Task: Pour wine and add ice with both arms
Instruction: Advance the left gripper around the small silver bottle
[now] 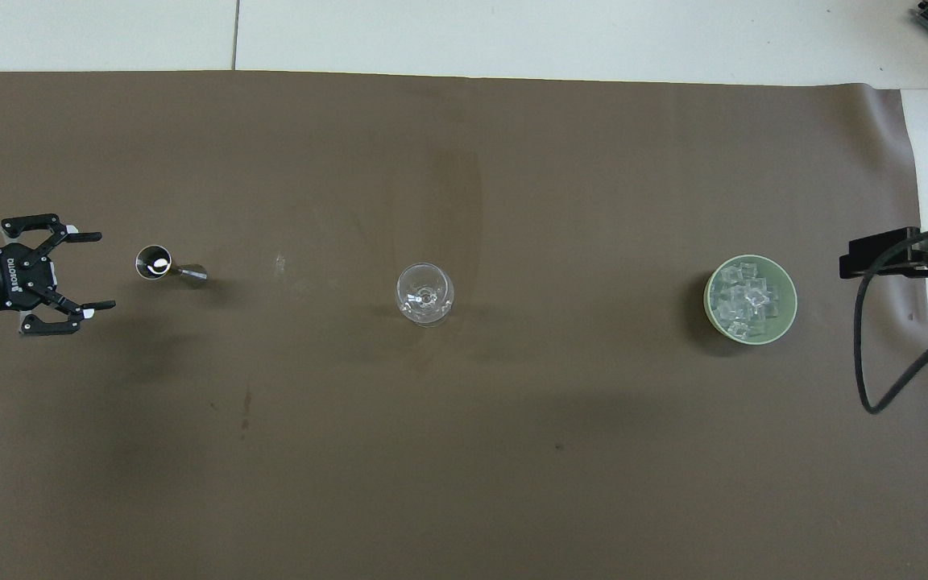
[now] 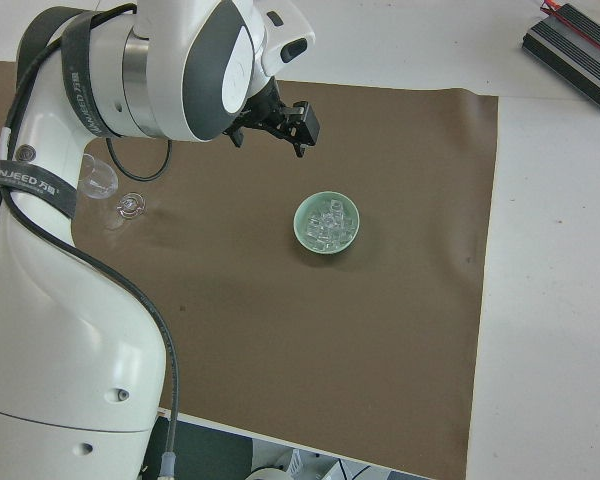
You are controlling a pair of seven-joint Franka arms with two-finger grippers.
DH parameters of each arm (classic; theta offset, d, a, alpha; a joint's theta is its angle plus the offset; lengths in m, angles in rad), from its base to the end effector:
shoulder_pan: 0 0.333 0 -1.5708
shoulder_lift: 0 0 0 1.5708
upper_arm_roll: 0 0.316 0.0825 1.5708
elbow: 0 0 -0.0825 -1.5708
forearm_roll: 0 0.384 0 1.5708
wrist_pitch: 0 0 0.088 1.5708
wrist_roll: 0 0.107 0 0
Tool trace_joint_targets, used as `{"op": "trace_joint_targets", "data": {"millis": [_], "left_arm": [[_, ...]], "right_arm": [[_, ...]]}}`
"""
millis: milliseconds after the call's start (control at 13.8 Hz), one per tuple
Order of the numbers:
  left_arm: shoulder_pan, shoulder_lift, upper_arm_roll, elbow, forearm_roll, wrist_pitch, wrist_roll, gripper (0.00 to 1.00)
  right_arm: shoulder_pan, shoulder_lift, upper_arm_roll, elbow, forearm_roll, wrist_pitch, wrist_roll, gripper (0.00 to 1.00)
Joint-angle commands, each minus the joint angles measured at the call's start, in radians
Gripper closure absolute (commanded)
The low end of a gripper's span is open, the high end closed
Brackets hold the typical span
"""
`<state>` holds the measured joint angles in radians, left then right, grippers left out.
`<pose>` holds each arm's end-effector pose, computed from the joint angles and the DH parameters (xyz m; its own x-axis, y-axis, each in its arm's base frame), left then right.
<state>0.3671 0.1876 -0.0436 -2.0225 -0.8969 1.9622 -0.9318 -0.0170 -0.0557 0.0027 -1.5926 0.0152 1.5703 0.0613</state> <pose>0.5575 0.1338 0.3601 -0.0693 0.6865 -0.7238 0.9782 0.1893 0.0859 0.5373 -0.0060 0.6446 0.9966 -0.0755 0.0324 -0.0750 -0.9970 -0.0171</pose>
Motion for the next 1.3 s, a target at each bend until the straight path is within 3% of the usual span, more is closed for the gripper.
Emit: {"op": "trace_joint_targets", "data": {"millis": [0, 940, 1230], "left_arm": [[0.021, 0.036, -0.018, 0.002, -0.074, 0.012, -0.018, 0.00], [0.032, 0.138, -0.041, -0.016, -0.243, 0.053, 0.021, 0.00], [0.032, 0.147, -0.055, -0.053, -0.287, 0.087, 0.121, 0.00]], "right_arm": [[-0.001, -0.021, -0.004, -0.021, 0.019, 0.000, -0.025, 0.00], [-0.001, -0.021, -0.004, -0.021, 0.019, 0.000, -0.025, 0.00], [-0.001, -0.021, -0.004, -0.023, 0.019, 0.000, -0.025, 0.00]]}}
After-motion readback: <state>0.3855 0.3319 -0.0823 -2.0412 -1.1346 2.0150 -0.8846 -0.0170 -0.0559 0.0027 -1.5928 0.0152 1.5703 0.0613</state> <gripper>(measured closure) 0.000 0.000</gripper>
